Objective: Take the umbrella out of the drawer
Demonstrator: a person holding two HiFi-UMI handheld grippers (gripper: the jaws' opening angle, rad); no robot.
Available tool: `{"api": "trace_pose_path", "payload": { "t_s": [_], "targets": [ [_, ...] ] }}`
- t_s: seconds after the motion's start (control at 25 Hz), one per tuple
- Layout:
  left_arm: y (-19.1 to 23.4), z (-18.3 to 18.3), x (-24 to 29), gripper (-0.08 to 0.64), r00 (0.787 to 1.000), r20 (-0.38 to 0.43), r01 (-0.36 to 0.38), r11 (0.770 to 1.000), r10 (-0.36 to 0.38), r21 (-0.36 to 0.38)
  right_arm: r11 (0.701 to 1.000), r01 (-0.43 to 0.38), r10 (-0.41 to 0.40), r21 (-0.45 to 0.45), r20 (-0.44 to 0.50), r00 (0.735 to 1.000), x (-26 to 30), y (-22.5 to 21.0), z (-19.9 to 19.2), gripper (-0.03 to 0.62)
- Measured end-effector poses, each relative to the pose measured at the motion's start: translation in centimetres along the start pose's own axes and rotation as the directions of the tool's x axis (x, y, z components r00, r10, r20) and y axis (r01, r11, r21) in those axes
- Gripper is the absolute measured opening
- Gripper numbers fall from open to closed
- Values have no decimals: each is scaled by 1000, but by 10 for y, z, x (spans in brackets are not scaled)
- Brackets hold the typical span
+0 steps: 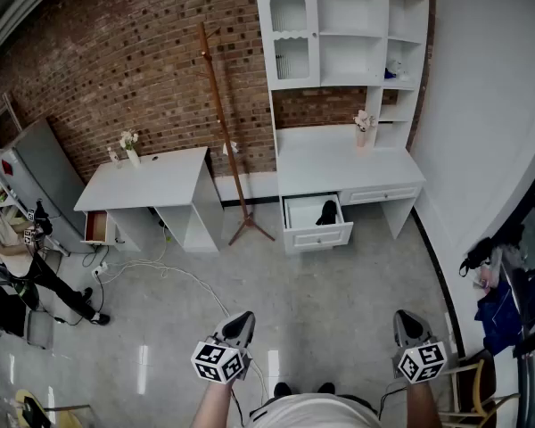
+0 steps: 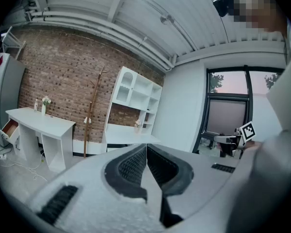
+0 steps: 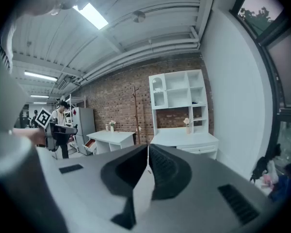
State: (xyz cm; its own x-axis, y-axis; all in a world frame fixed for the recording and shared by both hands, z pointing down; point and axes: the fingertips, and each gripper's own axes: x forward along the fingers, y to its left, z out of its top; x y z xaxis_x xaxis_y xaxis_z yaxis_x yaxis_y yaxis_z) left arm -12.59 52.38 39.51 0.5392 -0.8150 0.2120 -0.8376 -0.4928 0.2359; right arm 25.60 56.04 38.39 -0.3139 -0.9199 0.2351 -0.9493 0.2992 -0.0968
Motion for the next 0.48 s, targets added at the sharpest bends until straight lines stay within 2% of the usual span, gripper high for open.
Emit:
{"api": "trace_pose_path", "payload": {
  "t_s": [0.48],
  "targets": [
    [-6, -3, 3, 26, 1000, 7, -2, 1000, 2, -3, 1000, 3, -3, 5, 7, 1000, -3, -7, -4, 31]
  ]
}}
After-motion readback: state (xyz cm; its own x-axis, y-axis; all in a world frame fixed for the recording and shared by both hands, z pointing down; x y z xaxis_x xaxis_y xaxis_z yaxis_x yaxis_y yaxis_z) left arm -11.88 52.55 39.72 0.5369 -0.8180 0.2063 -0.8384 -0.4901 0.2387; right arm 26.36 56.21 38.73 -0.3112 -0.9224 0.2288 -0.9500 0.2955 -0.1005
